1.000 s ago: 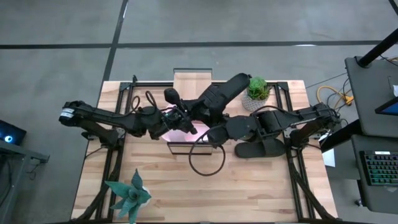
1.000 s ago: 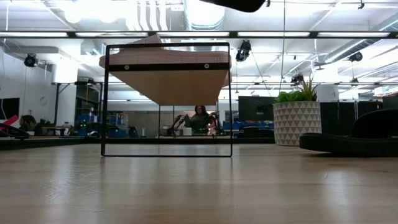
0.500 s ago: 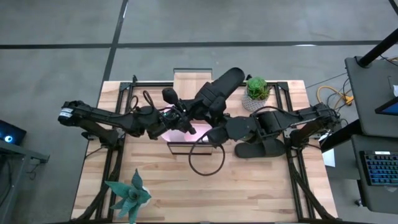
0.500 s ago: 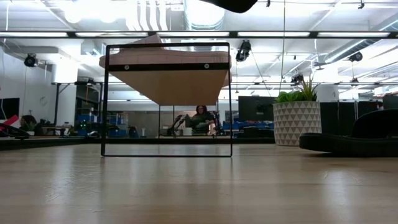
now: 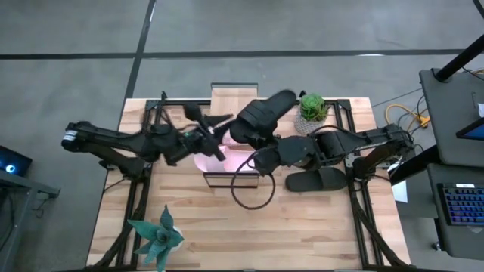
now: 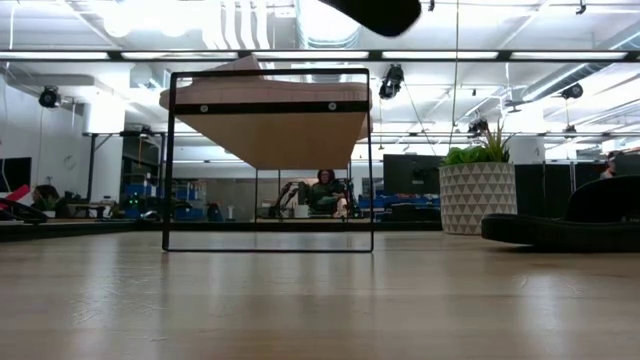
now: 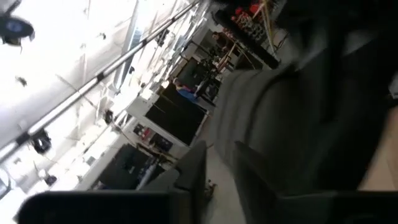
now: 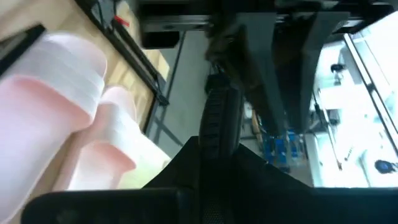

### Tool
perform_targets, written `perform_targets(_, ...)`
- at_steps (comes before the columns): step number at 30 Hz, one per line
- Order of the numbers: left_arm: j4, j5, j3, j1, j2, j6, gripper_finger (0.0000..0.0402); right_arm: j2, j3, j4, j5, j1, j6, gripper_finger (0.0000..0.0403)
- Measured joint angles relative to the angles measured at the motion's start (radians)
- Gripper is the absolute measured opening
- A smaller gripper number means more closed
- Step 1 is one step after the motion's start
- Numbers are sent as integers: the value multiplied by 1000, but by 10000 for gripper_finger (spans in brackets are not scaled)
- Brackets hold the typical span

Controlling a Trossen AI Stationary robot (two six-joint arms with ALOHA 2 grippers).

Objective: Pick and place slides into the shelf
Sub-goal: Put the bottom black slipper on the shelf

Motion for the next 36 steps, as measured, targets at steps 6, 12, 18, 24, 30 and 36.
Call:
perform_targets(6,-110,0,-44,-5,-128,-103,142,-4,-4,2,-47,2,0,43)
perform_targets(12,-301,87,-100,-8,-252,-243,182,-40,-5,64,-253,1,31,43)
perform_targets(18,-293,351,-208,-8,-369,-255,185,-72,-6,219,-478,2,46,43)
perform_targets(24,-121,433,-324,-8,-421,-210,185,-68,-16,354,-608,1,74,43)
perform_targets(30,184,445,-453,-8,-402,-64,185,-64,-20,425,-676,2,85,43)
perform_targets(36,286,482,-478,-6,-343,-14,185,-62,-21,437,-738,2,124,43)
